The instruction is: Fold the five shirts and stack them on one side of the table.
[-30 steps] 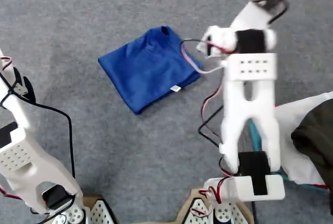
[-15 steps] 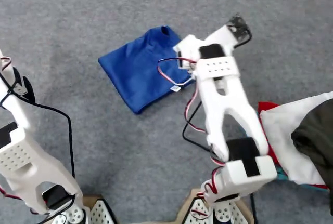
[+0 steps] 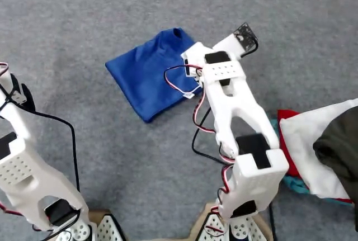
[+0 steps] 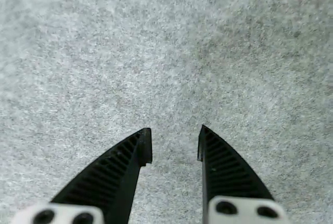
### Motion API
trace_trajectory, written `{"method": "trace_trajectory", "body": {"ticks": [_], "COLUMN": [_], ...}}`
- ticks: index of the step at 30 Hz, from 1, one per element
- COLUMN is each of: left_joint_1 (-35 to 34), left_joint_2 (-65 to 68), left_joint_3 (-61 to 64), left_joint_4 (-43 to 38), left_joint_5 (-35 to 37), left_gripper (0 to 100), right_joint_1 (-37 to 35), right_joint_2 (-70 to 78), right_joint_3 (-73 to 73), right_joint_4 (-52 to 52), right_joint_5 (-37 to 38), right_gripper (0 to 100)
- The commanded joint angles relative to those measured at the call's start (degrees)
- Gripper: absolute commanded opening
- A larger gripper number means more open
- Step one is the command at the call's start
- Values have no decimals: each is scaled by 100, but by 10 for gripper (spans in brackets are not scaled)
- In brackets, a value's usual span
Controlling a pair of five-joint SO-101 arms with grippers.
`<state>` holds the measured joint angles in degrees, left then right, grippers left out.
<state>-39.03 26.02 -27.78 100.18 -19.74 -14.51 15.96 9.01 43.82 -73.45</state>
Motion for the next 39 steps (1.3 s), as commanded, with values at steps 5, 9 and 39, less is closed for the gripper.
{"method": "trace_trajectory", "body": {"ticks": [5, 9, 39], "left_joint_1": [88, 88, 88], "left_joint_2": [-418, -418, -418], "left_joint_3": [-167, -167, -167], "left_joint_4": [62, 62, 62], "left_joint_5": [-9, -9, -9], "left_gripper": [160, 160, 160], "right_joint_1": [-110, -110, -171], "right_joint_2": [224, 444, 848], "right_joint_3": [-4, -4, -75], "right_joint_4": [-492, -782, -791], "right_joint_5": [-53, -18, 26], "right_gripper": [408, 315, 389]}}
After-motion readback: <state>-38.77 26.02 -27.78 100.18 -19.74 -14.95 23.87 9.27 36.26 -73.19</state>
